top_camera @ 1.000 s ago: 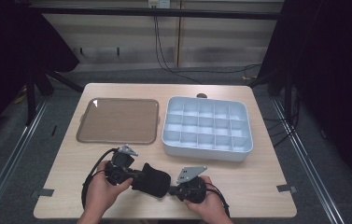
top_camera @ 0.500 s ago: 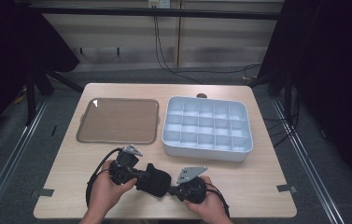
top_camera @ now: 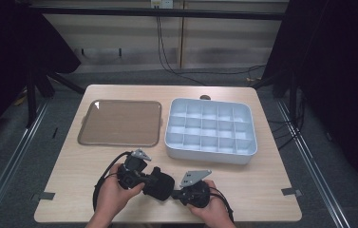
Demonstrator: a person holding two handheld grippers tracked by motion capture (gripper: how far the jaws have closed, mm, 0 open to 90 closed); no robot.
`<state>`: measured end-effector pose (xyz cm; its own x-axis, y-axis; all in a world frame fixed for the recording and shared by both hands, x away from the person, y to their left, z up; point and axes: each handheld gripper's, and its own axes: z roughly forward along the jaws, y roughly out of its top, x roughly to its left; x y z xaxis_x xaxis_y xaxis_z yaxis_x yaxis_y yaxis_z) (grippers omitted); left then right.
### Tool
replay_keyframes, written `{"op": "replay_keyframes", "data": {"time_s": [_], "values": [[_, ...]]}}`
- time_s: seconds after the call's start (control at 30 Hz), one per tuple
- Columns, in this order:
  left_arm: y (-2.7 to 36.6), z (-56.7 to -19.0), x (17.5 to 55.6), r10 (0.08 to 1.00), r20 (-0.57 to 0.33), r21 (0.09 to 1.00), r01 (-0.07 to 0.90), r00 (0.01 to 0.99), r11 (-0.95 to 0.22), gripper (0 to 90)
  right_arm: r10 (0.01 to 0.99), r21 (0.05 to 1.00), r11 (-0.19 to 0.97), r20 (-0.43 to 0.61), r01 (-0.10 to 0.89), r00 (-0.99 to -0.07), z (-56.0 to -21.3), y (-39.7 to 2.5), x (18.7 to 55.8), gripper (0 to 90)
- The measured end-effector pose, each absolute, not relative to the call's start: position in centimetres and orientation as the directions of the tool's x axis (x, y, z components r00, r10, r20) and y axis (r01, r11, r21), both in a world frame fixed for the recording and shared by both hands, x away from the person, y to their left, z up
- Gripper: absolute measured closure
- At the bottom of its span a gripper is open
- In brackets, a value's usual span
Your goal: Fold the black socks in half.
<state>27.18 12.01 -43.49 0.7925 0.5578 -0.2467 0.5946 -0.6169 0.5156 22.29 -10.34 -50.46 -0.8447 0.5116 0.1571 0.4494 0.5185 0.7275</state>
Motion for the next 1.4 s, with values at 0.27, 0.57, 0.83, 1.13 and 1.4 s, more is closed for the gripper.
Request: {"op": "replay_keyframes", "data": {"time_s": [0.27,0.57,0.83,1.13,1.4], "values": [[11.5,-43.5,27.0,0.558,-0.242,0.523,0.591,0.794,-0.614,84.1,0.51,0.731,0.521,0.148,0.441,-0.847,-50.5,-10.3,22.2,89.2],[10.8,-43.7,26.9,0.541,-0.24,0.525,0.576,0.806,-0.626,84.1,0.513,0.728,0.522,0.147,0.444,-0.846,-50.5,-10.2,22.1,89.2],[10.4,-44.0,26.8,0.532,-0.24,0.53,0.569,0.812,-0.629,84.1,0.511,0.731,0.527,0.136,0.434,-0.849,-50.4,-10.2,22.1,89.1],[9.6,-44.5,26.5,0.51,-0.233,0.525,0.548,0.828,-0.651,84.1,0.511,0.731,0.528,0.133,0.432,-0.849,-50.4,-10.2,22.1,89.1],[9.2,-44.9,26.4,0.497,-0.226,0.52,0.535,0.838,-0.666,84.0,0.514,0.73,0.528,0.131,0.433,-0.848,-50.4,-10.1,22.0,89.1]]}}
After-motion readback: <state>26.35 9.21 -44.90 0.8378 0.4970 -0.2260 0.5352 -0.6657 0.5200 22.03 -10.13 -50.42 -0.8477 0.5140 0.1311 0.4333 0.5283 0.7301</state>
